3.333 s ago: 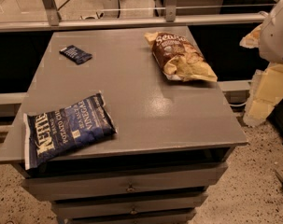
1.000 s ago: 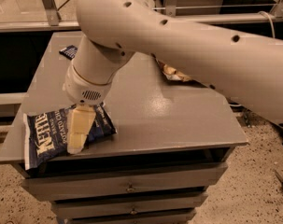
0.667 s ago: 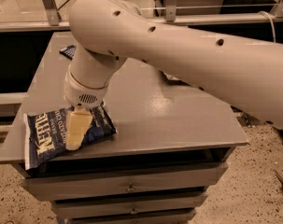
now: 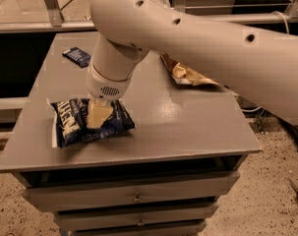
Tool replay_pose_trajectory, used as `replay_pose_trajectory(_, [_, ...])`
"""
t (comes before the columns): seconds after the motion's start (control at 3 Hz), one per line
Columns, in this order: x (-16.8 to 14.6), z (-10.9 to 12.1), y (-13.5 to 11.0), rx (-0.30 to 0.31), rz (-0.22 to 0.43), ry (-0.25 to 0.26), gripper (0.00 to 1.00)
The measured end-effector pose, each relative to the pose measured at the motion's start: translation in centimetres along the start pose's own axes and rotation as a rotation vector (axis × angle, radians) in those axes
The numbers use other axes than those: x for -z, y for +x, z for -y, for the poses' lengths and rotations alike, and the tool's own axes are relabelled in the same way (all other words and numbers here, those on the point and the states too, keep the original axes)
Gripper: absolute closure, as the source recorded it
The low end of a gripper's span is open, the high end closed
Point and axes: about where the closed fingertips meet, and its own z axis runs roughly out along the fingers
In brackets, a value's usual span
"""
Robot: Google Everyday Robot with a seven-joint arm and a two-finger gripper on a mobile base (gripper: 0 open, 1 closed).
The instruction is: Move blue chip bag near brown chip bag
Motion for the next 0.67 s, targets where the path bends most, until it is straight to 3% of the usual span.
replay_pose_trajectory(0.33, [3.8,1.9,1.9,-0.009,-0.031,0.072,0.91])
replay_pose_trajectory(0.67, [9.5,5.6,3.1,0.000,-0.053,0.201,1.00])
